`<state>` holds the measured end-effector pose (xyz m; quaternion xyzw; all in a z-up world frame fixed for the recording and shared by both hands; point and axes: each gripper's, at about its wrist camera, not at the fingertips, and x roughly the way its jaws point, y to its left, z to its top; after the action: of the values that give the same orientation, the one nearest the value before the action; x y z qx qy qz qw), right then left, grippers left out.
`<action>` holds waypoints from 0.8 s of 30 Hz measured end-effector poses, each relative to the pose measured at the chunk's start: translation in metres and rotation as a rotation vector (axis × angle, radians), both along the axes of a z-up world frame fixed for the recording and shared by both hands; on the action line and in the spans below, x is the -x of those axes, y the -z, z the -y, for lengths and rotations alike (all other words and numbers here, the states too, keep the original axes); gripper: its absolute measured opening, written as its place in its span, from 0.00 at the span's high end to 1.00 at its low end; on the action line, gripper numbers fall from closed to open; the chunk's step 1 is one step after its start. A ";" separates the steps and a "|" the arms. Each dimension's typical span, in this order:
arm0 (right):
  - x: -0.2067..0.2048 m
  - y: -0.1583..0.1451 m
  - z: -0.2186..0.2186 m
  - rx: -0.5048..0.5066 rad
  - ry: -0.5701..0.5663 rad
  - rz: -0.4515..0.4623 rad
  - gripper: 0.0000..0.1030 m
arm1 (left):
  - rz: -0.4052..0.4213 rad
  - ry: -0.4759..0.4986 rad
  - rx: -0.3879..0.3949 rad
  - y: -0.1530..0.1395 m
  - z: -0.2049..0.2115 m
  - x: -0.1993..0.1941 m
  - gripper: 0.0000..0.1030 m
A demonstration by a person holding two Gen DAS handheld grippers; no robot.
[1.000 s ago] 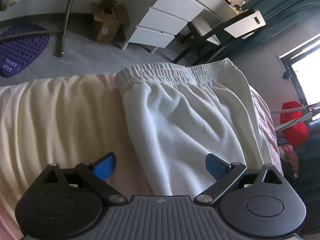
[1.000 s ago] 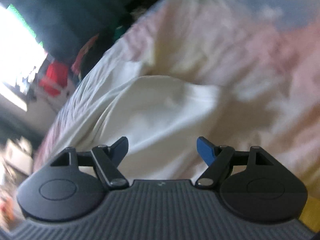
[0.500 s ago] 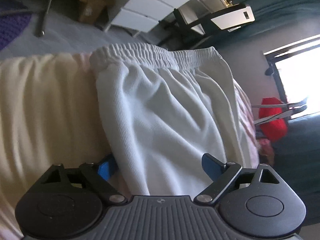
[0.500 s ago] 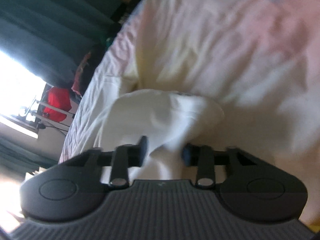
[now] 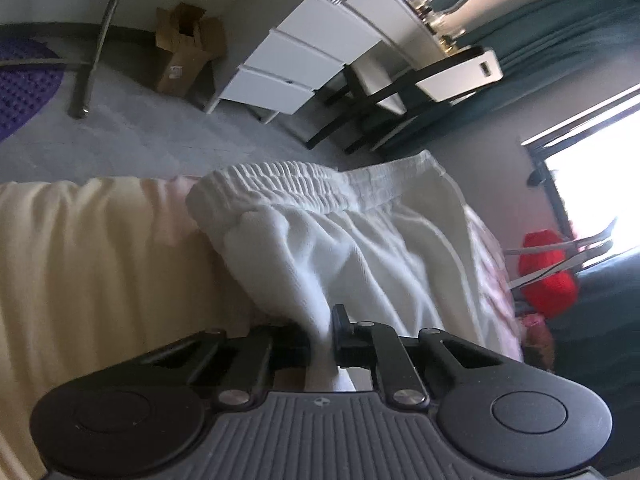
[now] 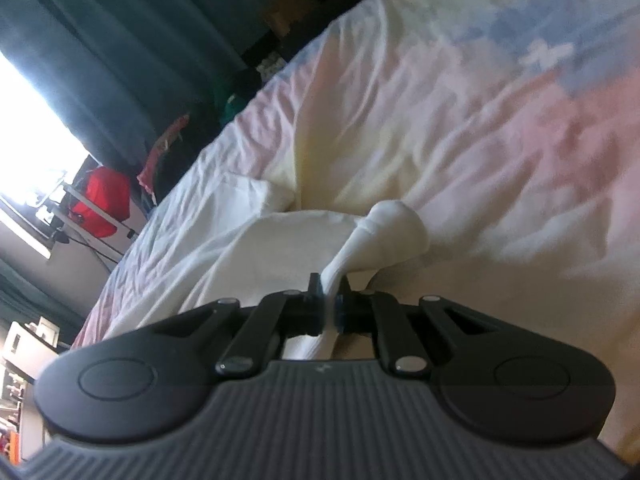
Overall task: Fold clothes
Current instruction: 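Grasp a sweatpants cuff with the right gripper while the left gripper grasps the waistband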
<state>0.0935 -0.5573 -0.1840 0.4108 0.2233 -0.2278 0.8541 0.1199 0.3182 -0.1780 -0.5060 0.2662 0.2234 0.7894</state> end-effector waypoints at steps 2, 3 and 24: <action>0.006 -0.006 -0.001 0.009 0.007 0.031 0.92 | 0.040 -0.011 0.005 -0.003 -0.001 0.007 0.93; 0.010 -0.009 -0.001 0.014 0.010 0.047 0.92 | 0.066 -0.011 -0.002 -0.007 -0.001 0.011 0.93; -0.129 -0.077 0.010 0.158 0.043 0.091 0.93 | 0.163 0.113 -0.262 -0.121 0.035 -0.164 0.93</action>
<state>0.2226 -0.5669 -0.1070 0.3567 0.1567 -0.2441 0.8880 0.2835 0.2832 -0.0568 -0.3994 0.1981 0.1696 0.8789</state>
